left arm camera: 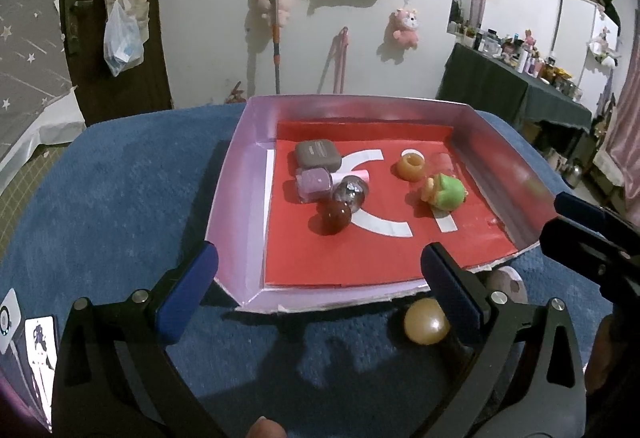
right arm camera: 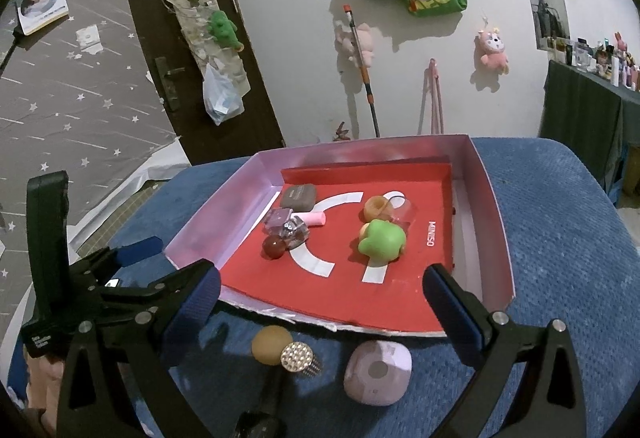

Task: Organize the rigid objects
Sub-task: 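Move both tools back toward the remaining items beside the box, then grasp the black nail polish bottle with the left gripper while the right gripper grasps the pink round case, then carry the black nail polish and pink case over the red box with both grippers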

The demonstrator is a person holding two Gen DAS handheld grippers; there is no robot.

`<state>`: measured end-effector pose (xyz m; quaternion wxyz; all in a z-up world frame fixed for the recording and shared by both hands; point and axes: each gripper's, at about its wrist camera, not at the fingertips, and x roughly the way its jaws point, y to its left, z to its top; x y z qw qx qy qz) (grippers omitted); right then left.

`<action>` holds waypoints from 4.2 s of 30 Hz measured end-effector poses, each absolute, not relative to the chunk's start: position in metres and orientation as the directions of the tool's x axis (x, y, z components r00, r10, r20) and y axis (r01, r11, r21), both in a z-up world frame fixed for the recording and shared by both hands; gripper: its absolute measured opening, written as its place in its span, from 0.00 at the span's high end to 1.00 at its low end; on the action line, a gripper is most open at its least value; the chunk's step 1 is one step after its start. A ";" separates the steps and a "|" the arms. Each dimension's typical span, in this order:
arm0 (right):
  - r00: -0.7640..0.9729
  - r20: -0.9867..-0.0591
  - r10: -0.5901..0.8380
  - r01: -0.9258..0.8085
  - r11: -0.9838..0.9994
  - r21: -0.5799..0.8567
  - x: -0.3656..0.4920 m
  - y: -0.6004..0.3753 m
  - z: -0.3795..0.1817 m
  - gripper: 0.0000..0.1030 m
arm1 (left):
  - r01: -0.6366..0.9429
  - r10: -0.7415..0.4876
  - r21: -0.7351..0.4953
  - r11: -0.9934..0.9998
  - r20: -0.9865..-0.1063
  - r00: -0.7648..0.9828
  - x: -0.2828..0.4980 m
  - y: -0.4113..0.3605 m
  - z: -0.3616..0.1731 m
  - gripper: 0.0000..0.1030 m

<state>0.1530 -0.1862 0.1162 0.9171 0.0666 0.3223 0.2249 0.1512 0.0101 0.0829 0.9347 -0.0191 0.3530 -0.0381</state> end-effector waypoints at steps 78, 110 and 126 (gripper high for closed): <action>0.620 -0.739 0.262 -0.212 0.963 0.164 0.145 -0.215 0.047 0.00 | 0.199 -0.221 -0.126 0.972 -0.778 0.588 0.089 -0.070 0.016 0.00; 0.594 -0.765 0.251 -0.266 0.958 0.108 0.139 -0.190 0.039 0.50 | 0.110 -0.134 -0.082 0.991 -0.740 0.659 0.096 -0.016 0.020 0.66; 0.504 -0.761 0.410 -0.346 0.902 0.257 0.114 -0.184 0.043 0.50 | 0.121 -0.155 -0.099 0.988 -0.736 0.659 0.084 -0.016 0.025 0.67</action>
